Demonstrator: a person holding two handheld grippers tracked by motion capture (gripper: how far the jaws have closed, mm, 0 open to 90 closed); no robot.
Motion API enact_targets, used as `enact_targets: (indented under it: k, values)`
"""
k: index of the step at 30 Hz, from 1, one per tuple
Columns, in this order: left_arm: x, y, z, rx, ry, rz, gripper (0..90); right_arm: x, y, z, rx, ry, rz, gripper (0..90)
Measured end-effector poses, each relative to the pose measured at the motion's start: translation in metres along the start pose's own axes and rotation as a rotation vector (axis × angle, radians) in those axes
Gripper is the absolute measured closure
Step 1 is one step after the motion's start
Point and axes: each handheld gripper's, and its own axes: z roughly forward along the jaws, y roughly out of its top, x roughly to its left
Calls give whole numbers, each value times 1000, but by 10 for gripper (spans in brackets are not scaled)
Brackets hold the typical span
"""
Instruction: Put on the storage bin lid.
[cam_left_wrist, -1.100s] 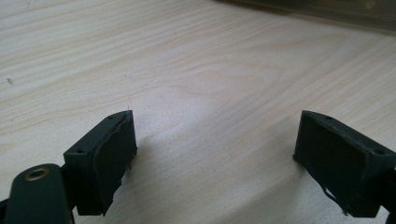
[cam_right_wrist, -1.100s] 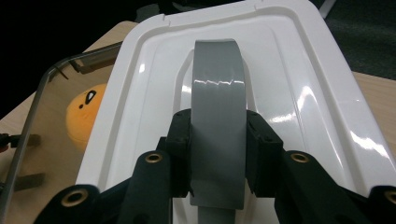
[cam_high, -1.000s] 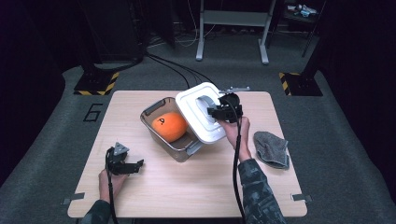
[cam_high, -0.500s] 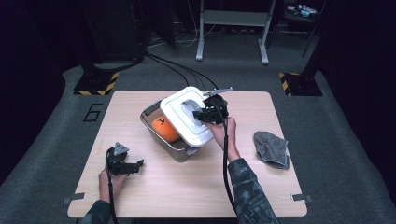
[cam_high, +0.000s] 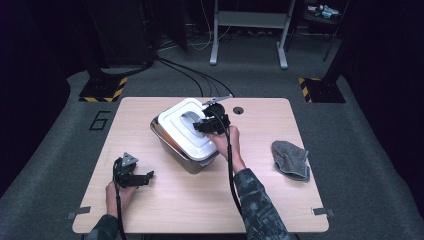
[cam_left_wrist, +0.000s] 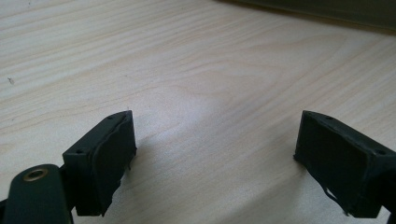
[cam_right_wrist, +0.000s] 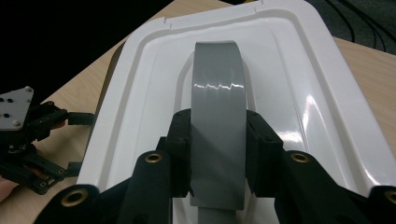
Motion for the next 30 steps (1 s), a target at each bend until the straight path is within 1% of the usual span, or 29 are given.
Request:
enact_targets:
  k: [2, 5, 9, 10, 17, 18, 20, 21, 22, 23, 24, 27, 28, 30]
  values:
    - [0, 0, 0, -1, -1, 0, 119, 3, 1, 3, 2, 7, 3, 663]
    - [0, 0, 0, 0, 0, 0, 119, 4, 1, 6, 5, 14, -7, 663]
    - [0, 0, 0, 0, 0, -1, 119, 8, 2, 11, 12, 20, 3, 663]
    - [0, 0, 0, 0, -1, 0, 119, 9, 2, 14, 20, 23, -5, 663]
    - [0, 0, 0, 0, 0, -1, 119, 11, 3, 21, 24, 30, -10, 661]
    - [0, 0, 0, 0, 0, -1, 119, 12, 3, 22, 31, 30, 0, 661]
    - [0, 0, 0, 0, 0, 0, 120, 12, 3, 25, 38, 28, -19, 660]
    - [0, 0, 0, 0, 0, 0, 119, 12, 3, 25, 43, 31, -7, 660]
    - [0, 0, 0, 0, 0, 0, 119, 12, 3, 26, 44, 37, -16, 660]
    - [0, 0, 0, 0, 0, 0, 119, 12, 3, 26, 44, 37, -16, 660]
    - [0, 0, 0, 0, 0, -1, 120, 13, 3, 28, 48, 33, -28, 660]
    - [0, 0, 0, 0, 0, 0, 120, 13, 3, 28, 44, 33, -30, 659]
    - [0, 0, 0, 0, 0, 0, 120, 14, 3, 28, 47, 30, -23, 657]
    - [0, 0, 0, 1, 0, 1, 119, 14, 3, 27, 45, 25, -28, 642]
